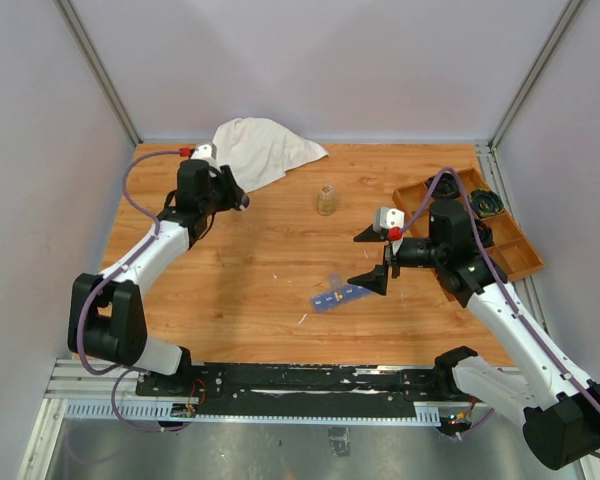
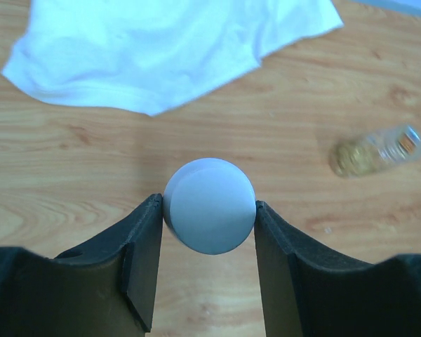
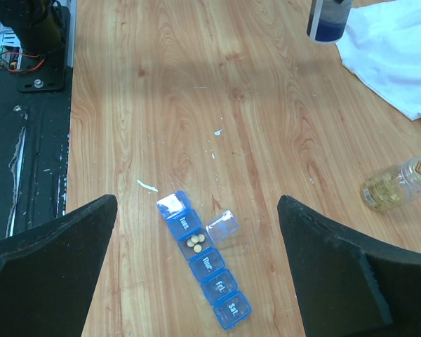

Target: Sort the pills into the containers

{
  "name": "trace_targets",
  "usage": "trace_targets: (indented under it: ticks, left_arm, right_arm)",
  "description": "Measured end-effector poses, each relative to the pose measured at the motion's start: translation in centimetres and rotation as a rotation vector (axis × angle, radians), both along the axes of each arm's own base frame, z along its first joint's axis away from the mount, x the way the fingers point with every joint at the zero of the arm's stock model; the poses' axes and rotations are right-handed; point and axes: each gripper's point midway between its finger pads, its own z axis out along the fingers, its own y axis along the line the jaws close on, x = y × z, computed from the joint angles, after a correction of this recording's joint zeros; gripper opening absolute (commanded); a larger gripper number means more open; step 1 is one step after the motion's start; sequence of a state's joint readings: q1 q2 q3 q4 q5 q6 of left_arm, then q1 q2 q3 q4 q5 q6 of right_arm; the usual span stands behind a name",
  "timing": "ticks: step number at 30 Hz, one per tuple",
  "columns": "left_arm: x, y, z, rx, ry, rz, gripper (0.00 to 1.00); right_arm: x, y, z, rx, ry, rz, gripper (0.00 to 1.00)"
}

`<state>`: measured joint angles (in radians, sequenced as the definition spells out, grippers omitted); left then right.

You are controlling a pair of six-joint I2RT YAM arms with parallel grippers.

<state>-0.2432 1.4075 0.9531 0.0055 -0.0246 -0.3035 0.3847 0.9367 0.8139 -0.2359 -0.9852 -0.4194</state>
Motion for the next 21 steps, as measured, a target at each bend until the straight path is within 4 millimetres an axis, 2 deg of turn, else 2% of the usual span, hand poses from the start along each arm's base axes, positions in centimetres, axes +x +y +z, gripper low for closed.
trace_targets:
  ticks: [5,8,17,21]
  left_arm:
    - [3.4,4.1,-0.7,-0.024,0.032,0.127,0.0]
    - [4.5,5.8,-1.9,-0.038,0.064,0.181,0.0]
    - [4.9,10.1,-5.5,-0.025,0.164,0.337,0.01]
    - [5.2,10.8,-6.6,-0.001,0.197,0.374,0.01]
  right_arm:
    - [0.0,0.0,0.0,0.0,0.0,0.0,0.98]
    - [0.0,0.0,0.0,0.0,0.0,0.0,0.98]
    - [0.0,0.0,0.0,0.0,0.0,0.0,0.98]
    - [0.0,0.0,0.0,0.0,0.0,0.0,0.98]
